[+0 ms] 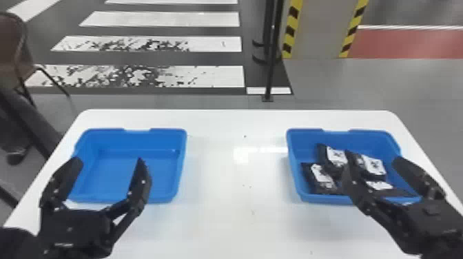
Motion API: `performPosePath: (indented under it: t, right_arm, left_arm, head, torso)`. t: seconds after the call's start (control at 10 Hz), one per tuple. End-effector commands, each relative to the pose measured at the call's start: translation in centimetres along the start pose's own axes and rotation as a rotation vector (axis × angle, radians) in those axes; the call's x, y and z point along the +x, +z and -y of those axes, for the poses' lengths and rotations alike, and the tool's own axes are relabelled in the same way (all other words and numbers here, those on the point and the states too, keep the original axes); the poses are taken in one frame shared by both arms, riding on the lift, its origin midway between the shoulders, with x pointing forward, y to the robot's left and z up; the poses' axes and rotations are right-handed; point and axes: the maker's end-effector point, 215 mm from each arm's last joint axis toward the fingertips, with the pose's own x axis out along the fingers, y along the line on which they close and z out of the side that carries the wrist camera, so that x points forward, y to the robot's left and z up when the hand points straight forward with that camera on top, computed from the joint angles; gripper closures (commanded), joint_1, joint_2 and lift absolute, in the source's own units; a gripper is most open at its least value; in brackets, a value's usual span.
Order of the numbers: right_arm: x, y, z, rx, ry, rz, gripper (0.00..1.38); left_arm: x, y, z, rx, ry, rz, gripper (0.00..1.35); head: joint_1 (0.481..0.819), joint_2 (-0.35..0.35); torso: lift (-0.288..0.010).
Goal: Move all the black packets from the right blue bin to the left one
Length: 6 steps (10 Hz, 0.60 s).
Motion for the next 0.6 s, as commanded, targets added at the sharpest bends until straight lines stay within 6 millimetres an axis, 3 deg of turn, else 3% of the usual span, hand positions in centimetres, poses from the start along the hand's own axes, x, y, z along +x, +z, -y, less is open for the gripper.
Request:
performPosePath:
  t: [0.0,0.5]
  right_arm:
    - [-0.02,0.56,0.08,-0.004,-0.001,0.023,0.14]
    - [0.0,0.54,-0.08,0.0,0.002,0.026,0.14]
  left_arm:
    - [0.0,-0.02,0.0,-0.001,0.0,-0.001,0.06]
    - [0.0,0.05,0.09,-0.003,-0.001,0.002,0.06]
  head:
    - [0.695,0.003]
    - [0.695,0.003]
  torso:
    - [-0.14]
    - [-0.14]
